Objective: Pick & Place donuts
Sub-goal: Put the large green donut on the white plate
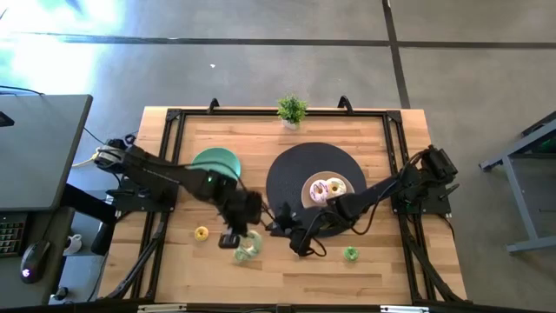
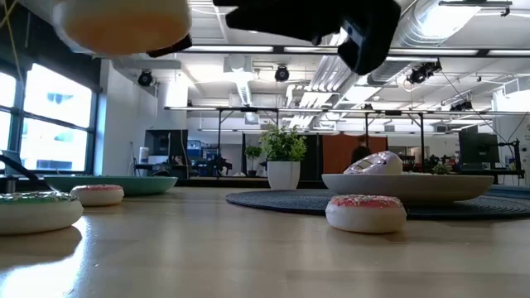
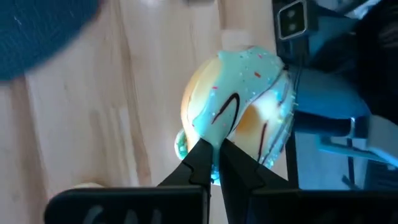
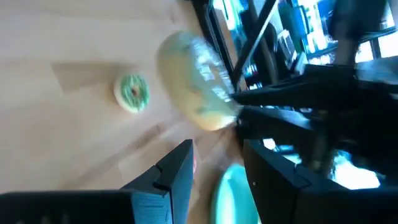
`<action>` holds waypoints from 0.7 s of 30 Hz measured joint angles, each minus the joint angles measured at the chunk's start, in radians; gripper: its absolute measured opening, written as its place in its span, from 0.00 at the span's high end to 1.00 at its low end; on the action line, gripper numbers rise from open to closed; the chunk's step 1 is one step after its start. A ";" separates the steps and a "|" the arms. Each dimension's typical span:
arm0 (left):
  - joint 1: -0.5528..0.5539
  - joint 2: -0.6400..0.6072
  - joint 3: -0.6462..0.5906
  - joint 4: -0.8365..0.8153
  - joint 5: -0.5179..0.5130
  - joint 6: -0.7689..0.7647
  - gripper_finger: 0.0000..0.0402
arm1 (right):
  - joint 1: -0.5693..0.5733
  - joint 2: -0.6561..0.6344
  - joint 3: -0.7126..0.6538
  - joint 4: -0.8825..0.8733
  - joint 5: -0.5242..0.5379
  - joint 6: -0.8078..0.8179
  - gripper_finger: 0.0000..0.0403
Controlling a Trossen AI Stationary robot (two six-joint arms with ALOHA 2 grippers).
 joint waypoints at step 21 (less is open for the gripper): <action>0.210 0.014 0.016 0.035 0.371 0.253 0.97 | 0.005 0.000 0.000 0.066 0.125 -0.184 0.66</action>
